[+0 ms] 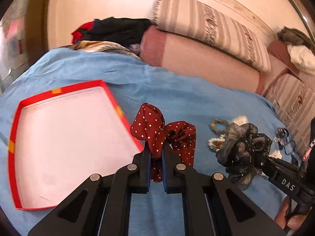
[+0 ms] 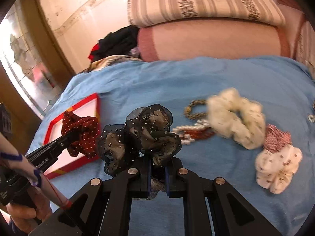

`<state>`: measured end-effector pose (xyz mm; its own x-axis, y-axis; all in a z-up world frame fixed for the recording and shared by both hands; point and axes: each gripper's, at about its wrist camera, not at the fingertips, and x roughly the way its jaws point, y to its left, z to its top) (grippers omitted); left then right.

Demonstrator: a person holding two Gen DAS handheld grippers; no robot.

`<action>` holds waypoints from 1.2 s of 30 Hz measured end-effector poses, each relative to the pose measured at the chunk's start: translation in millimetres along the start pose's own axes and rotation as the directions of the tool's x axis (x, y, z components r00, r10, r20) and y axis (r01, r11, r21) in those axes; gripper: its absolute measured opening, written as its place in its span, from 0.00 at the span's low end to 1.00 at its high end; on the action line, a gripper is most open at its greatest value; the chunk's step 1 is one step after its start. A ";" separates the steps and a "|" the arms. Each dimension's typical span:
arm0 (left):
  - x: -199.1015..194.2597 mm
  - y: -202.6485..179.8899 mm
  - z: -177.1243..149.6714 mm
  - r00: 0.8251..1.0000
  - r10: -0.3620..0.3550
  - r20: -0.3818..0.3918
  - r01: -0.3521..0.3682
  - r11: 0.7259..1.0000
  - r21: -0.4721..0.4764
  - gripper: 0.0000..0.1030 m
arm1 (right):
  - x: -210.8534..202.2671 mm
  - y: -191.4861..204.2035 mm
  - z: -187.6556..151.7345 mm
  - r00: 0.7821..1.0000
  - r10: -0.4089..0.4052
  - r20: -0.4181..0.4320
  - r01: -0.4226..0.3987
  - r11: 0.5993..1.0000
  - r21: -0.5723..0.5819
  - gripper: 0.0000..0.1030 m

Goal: Organize jewelry
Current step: 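Carry both held scrunchies over the red-rimmed white tray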

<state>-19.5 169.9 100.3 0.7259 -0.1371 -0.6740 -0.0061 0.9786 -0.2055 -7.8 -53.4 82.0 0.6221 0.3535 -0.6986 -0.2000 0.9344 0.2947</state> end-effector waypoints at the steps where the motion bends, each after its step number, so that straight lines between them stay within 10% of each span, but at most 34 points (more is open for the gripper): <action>1: -2.8 8.8 1.7 1.000 0.011 0.006 -0.011 1.000 -0.013 0.08 | 2.0 8.1 1.6 1.000 0.009 -0.002 -0.009 1.000 -0.010 0.11; 21: -4.2 174.9 25.1 0.962 0.272 0.011 -0.260 0.933 -0.250 0.08 | 111.9 165.9 50.6 0.987 0.133 -0.088 -0.144 0.980 -0.136 0.11; 36: 39.5 216.4 37.2 0.936 0.352 -0.033 -0.343 0.884 -0.318 0.09 | 206.6 204.6 76.2 0.972 0.173 -0.162 -0.191 0.976 -0.106 0.11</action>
<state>33.5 381.9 55.6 0.6545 0.2109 -0.7261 -0.4735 0.8630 -0.1762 137.5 207.5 47.6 0.4473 0.5122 -0.7332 -0.3942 0.8488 0.3524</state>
